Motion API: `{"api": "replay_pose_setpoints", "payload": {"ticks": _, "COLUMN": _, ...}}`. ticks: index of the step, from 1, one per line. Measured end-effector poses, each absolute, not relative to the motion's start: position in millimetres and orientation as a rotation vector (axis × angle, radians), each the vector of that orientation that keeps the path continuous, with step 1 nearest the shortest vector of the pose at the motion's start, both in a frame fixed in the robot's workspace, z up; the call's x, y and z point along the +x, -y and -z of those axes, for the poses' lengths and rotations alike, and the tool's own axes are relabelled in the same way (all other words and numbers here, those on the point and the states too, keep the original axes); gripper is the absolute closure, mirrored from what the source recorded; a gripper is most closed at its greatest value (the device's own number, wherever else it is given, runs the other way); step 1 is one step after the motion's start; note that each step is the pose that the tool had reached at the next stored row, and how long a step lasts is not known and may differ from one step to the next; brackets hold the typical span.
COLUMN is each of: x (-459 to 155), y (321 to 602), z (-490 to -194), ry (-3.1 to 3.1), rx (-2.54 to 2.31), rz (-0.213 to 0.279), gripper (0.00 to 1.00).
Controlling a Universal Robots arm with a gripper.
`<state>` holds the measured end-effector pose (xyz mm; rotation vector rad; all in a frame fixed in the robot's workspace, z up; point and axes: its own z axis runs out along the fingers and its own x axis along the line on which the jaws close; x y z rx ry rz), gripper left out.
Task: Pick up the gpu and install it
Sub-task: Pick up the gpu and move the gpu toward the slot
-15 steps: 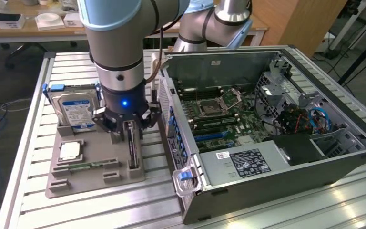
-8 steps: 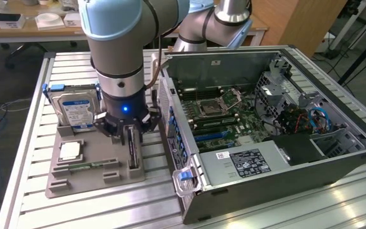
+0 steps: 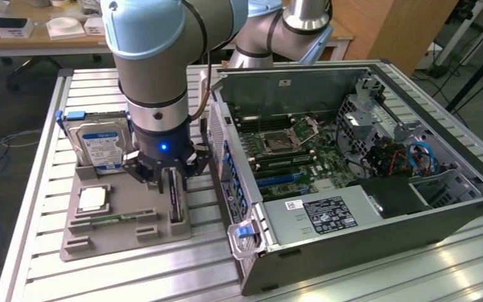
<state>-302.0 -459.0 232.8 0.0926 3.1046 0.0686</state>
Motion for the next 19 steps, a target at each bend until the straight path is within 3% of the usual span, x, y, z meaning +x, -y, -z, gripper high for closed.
{"api": "replay_pose_setpoints", "payload": {"ticks": 3, "x": -302.0, "y": 459.0, "z": -232.8, "ry": -3.104, "rx": 0.093, "rz": -0.069, "gripper": 0.54}}
{"api": "replay_pose_setpoints", "payload": {"ticks": 6, "x": -301.9, "y": 459.0, "z": -232.7, "ry": -3.104, "rx": 0.093, "rz": -0.069, "gripper": 0.67}}
{"api": "replay_pose_setpoints", "payload": {"ticks": 12, "x": -301.7, "y": 459.0, "z": -232.8, "ry": -3.105, "rx": 0.093, "rz": -0.069, "gripper": 0.69}}
{"api": "replay_pose_setpoints", "payload": {"ticks": 13, "x": -301.7, "y": 459.0, "z": -232.8, "ry": -3.105, "rx": 0.093, "rz": -0.069, "gripper": 0.74}}
{"api": "replay_pose_setpoints", "payload": {"ticks": 19, "x": -301.7, "y": 459.0, "z": -232.8, "ry": -3.105, "rx": 0.093, "rz": -0.069, "gripper": 0.74}}
